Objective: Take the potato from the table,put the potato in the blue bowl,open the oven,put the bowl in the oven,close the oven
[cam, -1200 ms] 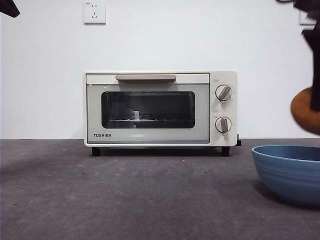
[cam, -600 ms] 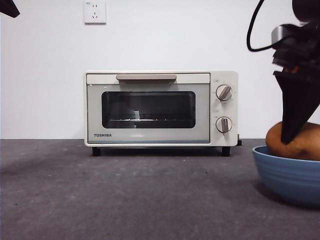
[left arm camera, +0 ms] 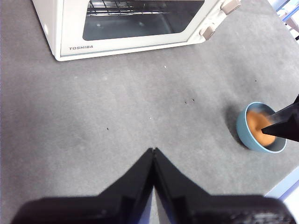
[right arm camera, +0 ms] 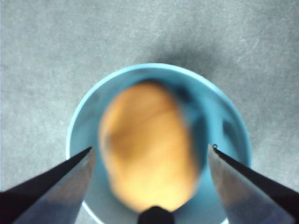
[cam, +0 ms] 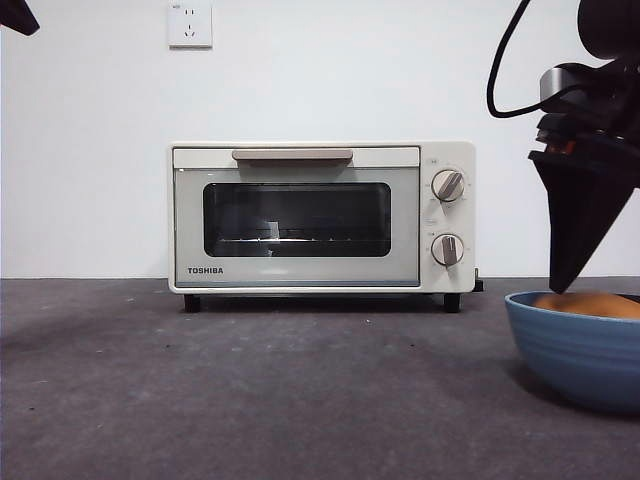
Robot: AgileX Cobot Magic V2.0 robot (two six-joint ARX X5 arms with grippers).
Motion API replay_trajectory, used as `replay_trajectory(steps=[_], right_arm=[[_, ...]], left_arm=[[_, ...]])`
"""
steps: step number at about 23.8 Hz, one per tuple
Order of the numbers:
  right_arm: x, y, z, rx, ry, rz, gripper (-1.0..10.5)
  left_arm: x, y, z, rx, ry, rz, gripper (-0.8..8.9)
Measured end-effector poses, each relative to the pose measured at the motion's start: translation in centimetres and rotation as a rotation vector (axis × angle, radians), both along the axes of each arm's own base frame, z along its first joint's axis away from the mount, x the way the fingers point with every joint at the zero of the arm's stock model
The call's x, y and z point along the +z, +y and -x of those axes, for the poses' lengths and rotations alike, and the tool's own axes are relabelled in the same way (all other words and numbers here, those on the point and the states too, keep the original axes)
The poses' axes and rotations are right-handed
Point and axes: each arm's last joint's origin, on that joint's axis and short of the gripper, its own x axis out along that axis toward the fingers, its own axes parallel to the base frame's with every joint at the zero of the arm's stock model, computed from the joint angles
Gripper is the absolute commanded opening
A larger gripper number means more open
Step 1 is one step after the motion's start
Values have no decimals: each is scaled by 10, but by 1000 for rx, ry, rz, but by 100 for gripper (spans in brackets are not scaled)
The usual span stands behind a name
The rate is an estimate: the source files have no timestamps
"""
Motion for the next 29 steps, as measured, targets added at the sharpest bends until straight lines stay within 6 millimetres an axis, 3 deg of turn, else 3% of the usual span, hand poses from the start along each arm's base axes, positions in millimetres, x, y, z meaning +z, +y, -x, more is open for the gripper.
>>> replay_trajectory(steps=[6,9,12,13,17,20,21,24,29], right_arm=[[3,1,1,7,24,-22,415],[27,2,-3,7,17,-25,428],[57,1,-2,16,10,-13,718],[63,0,0,21,14,0,757],[77,-6,15,27,67,82,760],[90,-13,41,49,76,93,746],[97,-16,52,54,61,88,656],[115,-27,84,41,-30,56,-37],[131,-38,118,-6,-166,-7,-8]], left_arm=[[0,0,0,0,0,0,-4],[0,0,0,0,0,0,-4],[0,0,0,0,0,0,-5],[0,0,0,0,0,0,-5],[0,0,0,-2,0,1,-5],[-3,-9,-7,-35,11,11,-5],[-5,-15,-13,-55,12,17,-5],[-12,-37,-39,-104,-11,53,-5],[-5,-61,-76,-132,-13,88,-5]])
